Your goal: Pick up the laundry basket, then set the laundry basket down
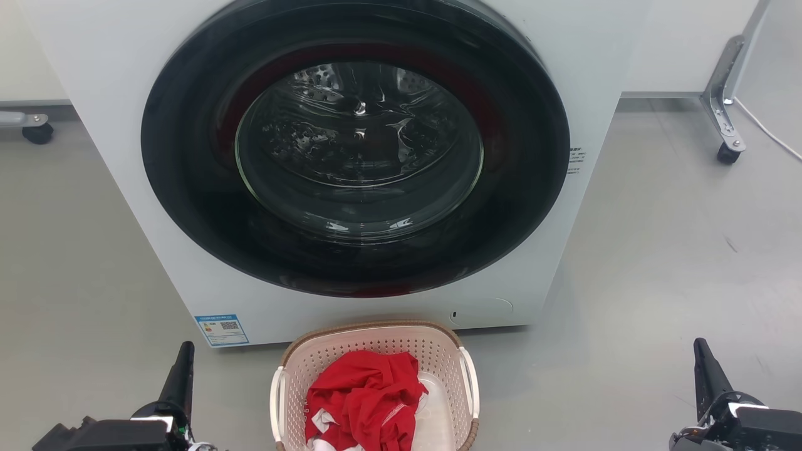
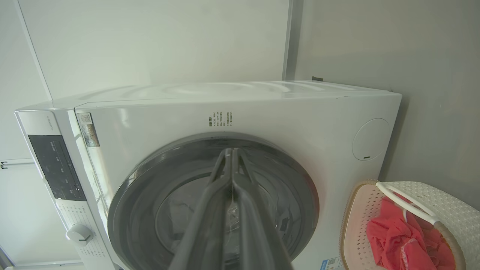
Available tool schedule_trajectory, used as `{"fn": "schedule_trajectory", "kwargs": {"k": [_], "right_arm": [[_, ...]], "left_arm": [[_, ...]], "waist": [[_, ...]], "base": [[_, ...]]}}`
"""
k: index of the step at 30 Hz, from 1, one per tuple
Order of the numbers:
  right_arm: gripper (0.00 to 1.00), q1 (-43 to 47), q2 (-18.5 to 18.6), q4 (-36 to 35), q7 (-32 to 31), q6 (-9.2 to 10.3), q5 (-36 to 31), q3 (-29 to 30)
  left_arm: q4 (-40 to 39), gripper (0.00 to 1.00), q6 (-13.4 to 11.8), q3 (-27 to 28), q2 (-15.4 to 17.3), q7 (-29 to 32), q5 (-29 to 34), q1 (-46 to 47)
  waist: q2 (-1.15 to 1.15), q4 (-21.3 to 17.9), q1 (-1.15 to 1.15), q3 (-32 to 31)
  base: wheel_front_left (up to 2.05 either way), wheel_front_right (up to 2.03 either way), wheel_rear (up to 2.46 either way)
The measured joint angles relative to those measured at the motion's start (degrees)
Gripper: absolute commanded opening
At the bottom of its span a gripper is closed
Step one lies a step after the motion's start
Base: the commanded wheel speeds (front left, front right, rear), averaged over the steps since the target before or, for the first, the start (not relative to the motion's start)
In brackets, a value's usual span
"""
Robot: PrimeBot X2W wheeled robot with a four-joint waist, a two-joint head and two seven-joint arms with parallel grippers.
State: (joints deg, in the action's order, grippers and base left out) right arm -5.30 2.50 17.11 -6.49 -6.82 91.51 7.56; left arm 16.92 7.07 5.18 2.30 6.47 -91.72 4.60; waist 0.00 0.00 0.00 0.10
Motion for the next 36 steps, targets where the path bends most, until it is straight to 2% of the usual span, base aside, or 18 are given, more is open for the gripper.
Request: {"fn": "schedule_trajectory", "kwargs": {"k": [36], "right_arm": [[0.0, 0.0, 0.0, -0.02, 0.0, 0.0, 0.0, 0.0]], "left_arm": [[-0.02, 0.0, 0.0, 0.0, 0.0, 0.0, 0.0, 0.0]], "waist": [[0.0, 0.0, 0.0, 0.01]], "base": [[0.0, 0.0, 0.0]]}}
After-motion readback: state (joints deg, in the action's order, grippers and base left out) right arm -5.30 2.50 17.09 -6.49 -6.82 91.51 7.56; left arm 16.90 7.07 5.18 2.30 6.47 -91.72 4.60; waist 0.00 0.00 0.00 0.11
